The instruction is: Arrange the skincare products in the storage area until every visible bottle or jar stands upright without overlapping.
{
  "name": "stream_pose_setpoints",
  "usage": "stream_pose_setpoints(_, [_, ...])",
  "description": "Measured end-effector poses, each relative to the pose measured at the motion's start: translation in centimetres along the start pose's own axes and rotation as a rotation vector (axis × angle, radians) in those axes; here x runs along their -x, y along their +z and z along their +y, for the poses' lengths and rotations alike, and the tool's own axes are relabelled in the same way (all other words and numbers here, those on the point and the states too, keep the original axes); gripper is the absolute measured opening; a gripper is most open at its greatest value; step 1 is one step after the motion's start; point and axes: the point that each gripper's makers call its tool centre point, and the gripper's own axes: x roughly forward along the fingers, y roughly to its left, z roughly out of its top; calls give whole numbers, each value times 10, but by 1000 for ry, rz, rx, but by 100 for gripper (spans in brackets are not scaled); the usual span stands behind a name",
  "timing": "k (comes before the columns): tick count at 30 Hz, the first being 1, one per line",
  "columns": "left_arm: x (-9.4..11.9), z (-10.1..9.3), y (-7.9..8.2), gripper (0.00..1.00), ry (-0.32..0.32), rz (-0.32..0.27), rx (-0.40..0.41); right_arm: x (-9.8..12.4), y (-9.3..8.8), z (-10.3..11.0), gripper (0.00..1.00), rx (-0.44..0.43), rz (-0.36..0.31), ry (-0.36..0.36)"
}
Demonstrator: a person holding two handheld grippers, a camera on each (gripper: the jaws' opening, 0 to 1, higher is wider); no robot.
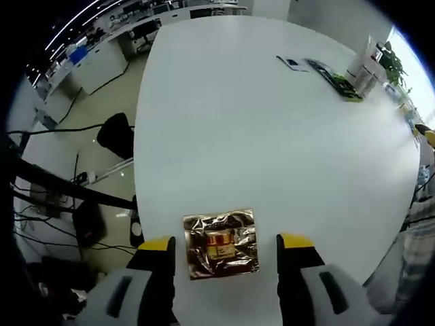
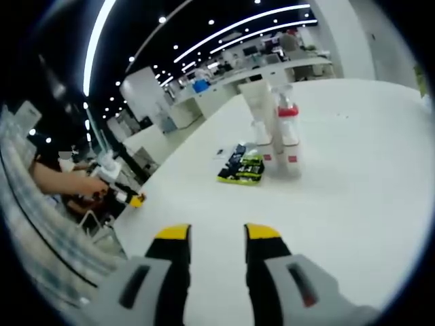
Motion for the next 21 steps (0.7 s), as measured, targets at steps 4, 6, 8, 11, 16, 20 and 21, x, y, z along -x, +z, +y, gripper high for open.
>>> stream_pose_setpoints(4, [1,-1,1,46,-2,-17,3,-1,-4,0,29,-5,10,2])
stream_pose_setpoints(6, [1,-2,0,42,-3,-18,8,-2,-5,1,29,-4,13,4])
stream_pose_setpoints(8, [0,-1,0,42,-2,-23,11,-3,-4,3,29,-1,13,8])
stream_pose_setpoints(11, [0,-1,0,41,0,-25,18,-5,-3,4,29,0,12,13])
stream_pose_setpoints(16, [1,-5,6,40,-37,-40,82,-5,-1,5,29,4,11,16])
stream_pose_setpoints(20, [5,-12,12,37,-53,-47,80,-4,-1,4,29,2,12,16])
stream_pose_setpoints(21, [6,-16,15,37,-60,-53,73,-3,-1,3,29,3,11,16])
